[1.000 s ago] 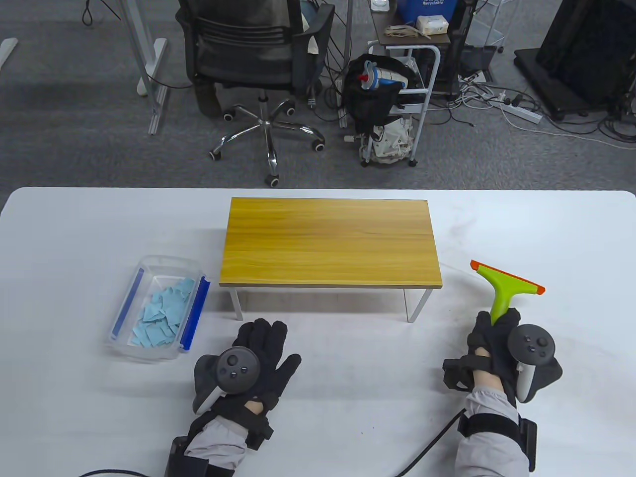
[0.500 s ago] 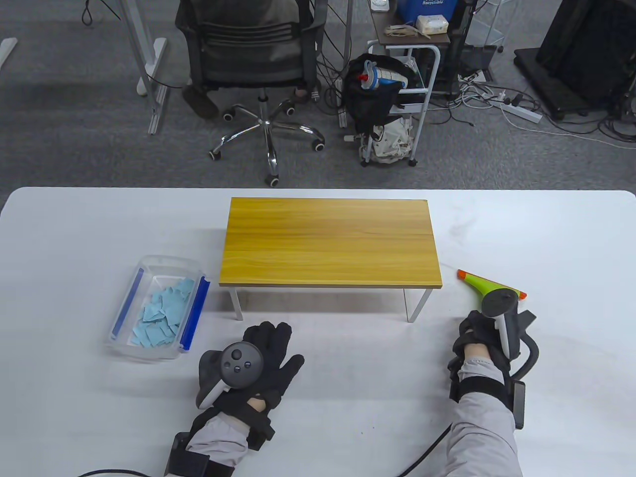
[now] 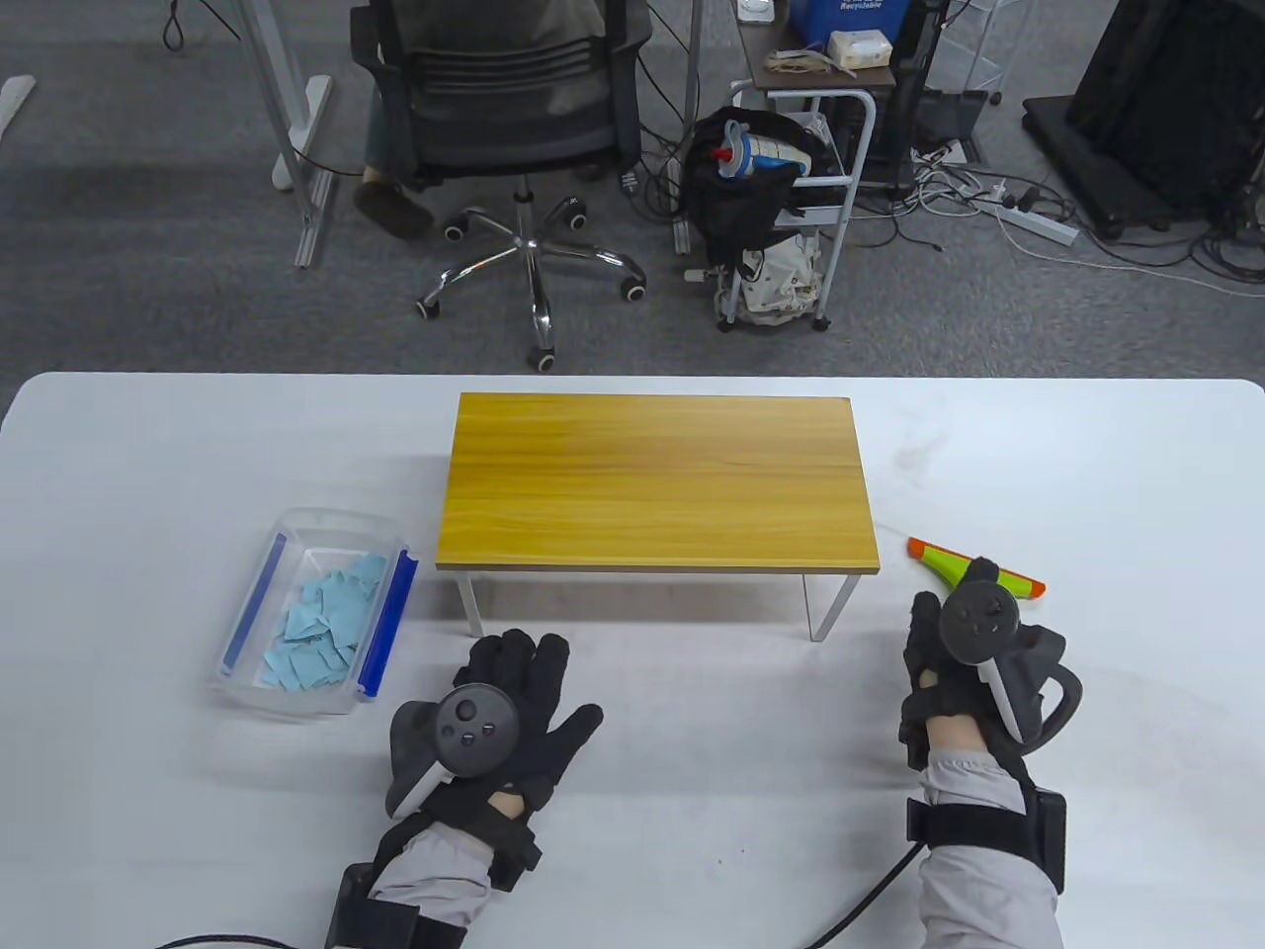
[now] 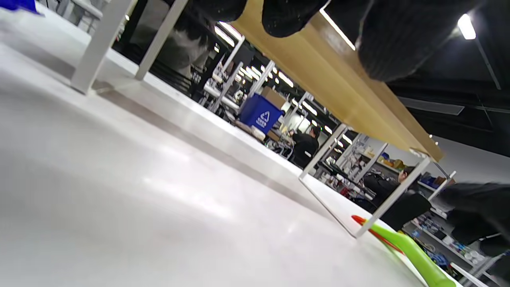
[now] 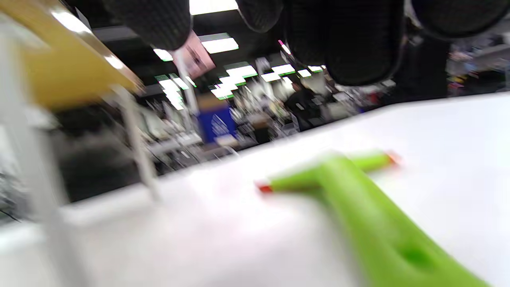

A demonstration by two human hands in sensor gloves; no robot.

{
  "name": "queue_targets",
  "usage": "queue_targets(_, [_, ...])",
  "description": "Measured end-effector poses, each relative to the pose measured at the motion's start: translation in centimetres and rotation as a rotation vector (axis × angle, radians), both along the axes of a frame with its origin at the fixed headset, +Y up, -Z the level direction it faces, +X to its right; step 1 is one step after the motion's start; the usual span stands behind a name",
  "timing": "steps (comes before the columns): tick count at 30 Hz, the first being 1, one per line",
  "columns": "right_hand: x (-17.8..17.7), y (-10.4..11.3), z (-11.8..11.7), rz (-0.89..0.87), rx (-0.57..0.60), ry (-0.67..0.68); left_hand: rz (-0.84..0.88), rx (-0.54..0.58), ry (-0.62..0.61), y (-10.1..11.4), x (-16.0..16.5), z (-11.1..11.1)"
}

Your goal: Scrape paper scraps from tabletop organizer into plastic storage box

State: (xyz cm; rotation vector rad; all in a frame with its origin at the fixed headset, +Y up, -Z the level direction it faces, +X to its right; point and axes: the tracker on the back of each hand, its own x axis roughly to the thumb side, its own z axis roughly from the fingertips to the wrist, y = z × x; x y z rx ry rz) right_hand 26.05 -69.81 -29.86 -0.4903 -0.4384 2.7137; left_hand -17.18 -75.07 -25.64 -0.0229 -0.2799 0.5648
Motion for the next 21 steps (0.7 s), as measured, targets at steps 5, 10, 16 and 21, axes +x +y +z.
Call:
queue_targets(5, [-6.4, 2.4, 3.9, -0.089, 0.228, 0.233, -0.041, 0.068, 0.052, 0.1, -0.2, 0.3])
queue_targets(10, [-11.1, -2.2, 4.3, 0.064, 0.085, 0.520, -0.100, 0.058, 0.049, -0.5, 0.0, 0.4])
queue_targets(16, [-11.5, -5.4, 3.0, 0.048, -0.134, 0.557, -0.170, -0.005, 0.059, -1.3, 0.0, 0.0])
queue_targets(21, [-10.4, -5.6, 2.9, 0.003, -0.169, 0.509, -0.173, -0.024, 0.078, -1.3, -0.2, 0.0])
